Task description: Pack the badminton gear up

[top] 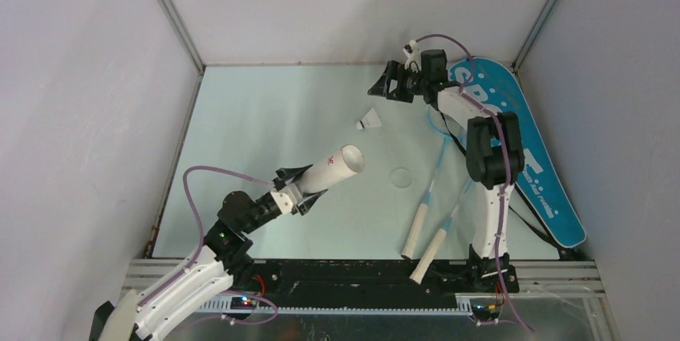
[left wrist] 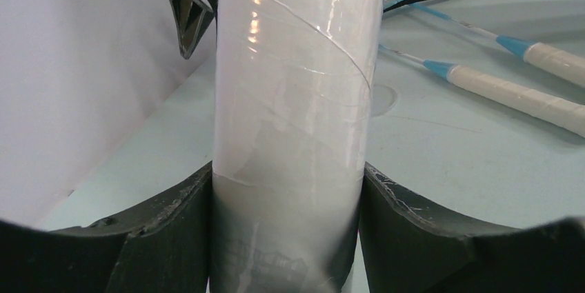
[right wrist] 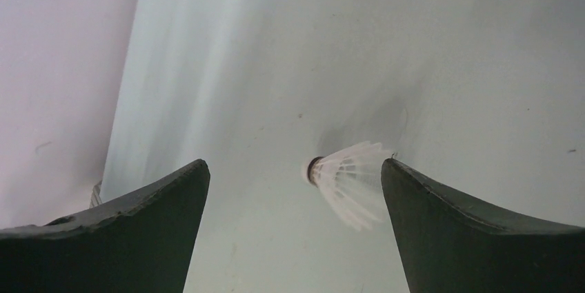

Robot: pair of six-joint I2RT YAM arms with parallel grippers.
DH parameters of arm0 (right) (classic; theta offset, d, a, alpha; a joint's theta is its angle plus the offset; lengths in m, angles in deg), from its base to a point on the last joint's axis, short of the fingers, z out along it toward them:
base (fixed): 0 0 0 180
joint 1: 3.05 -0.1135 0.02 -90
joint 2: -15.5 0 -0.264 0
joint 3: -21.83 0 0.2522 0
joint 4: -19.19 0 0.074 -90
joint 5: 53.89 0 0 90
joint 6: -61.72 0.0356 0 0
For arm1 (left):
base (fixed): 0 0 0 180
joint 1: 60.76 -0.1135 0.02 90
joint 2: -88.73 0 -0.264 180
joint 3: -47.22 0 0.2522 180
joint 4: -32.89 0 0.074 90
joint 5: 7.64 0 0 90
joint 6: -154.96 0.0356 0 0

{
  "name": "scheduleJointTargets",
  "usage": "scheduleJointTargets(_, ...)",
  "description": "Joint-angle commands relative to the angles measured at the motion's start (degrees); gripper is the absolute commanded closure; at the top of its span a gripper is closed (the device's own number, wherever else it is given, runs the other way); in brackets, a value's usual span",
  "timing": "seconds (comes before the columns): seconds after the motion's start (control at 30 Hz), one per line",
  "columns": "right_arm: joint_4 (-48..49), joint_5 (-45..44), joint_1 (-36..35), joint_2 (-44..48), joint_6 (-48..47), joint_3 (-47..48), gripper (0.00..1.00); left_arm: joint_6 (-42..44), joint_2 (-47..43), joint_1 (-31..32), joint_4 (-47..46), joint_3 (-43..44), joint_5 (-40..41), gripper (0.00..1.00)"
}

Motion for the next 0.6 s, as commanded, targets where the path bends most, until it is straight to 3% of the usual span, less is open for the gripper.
scheduleJointTargets(0.0, -3.8, -1.5, -1.1, -4.3, -1.0, 7.6, 0.03, -0.2, -1.1, 0.2, 0.6, 2.3, 1.5, 0.32)
scheduleJointTargets(0.2, -8.5, -2.8, -1.3, -10.6, -1.8, 13.1, 0.14, -0.1, -1.8, 0.2, 1.7, 2.6, 1.9, 0.32)
scheduleJointTargets(0.57, -9.7, -1.8, -3.0, -11.9, -2.3, 11.0, 0.35, 0.1, -0.7, 0.2, 2.3, 3.2, 2.1, 0.32)
